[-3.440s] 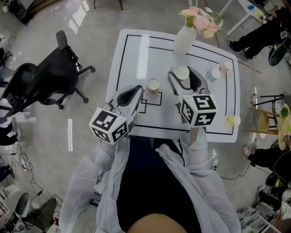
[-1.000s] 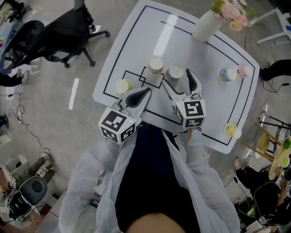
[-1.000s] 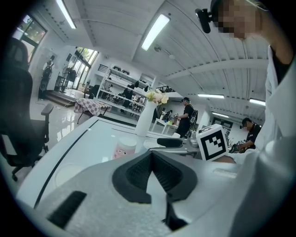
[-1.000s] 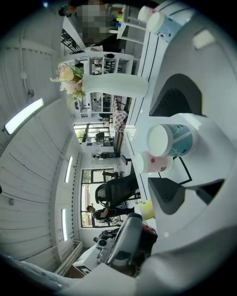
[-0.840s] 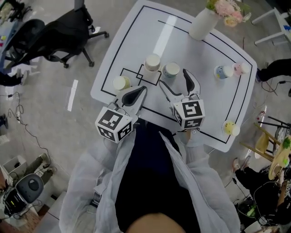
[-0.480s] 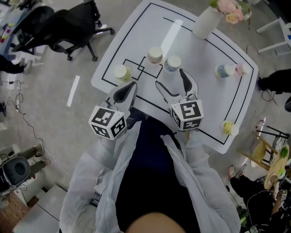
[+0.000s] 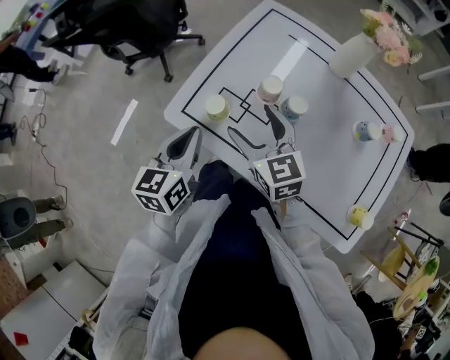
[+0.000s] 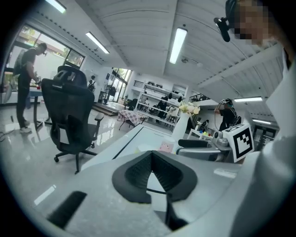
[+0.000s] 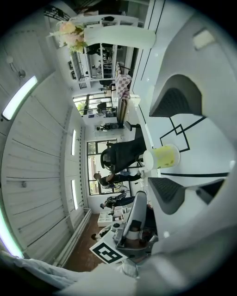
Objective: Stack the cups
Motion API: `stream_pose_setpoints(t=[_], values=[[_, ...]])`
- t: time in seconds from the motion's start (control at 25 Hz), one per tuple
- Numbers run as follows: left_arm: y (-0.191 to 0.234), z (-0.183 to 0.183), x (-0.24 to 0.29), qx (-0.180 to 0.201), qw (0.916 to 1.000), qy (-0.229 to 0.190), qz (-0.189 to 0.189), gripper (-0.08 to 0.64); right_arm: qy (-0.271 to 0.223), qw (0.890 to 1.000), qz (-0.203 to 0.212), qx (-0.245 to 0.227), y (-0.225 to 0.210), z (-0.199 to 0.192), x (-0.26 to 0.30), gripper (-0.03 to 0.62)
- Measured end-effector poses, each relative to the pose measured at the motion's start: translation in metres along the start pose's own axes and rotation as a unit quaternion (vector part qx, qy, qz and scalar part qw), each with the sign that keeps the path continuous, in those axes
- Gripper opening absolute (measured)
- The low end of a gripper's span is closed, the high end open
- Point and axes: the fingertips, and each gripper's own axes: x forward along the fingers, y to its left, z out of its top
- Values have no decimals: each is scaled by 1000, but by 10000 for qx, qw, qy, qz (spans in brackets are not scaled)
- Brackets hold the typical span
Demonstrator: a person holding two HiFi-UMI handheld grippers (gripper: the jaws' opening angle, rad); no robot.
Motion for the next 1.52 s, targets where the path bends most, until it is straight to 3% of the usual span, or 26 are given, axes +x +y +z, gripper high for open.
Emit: stream_pose_setpoints(t=[0.28,0.52,0.72,0.84,1.24,1.52], values=[[47,3,-25,-202,9982,7,565,-3,285,9990,327,-122,24,-5,51,410],[75,-3,-31,-342,9967,140,721,-3,480,9969,391,-486,39,-13,83,406],[87,-9,-27,-385,9967,240,678,-3,509,9967,263,-573,40,-15,103,376],[92,-7,-25,-377,9970,234,633,-3,499,9970,170,-561,38,-15,108,297],[87,1,-17,-293,9984,272,406,-3,487,9974,175,-495,40,-11,102,291],[66,13,0,-110,9996,264,51,-3,269,9994,72,-186,29,7,80,290]])
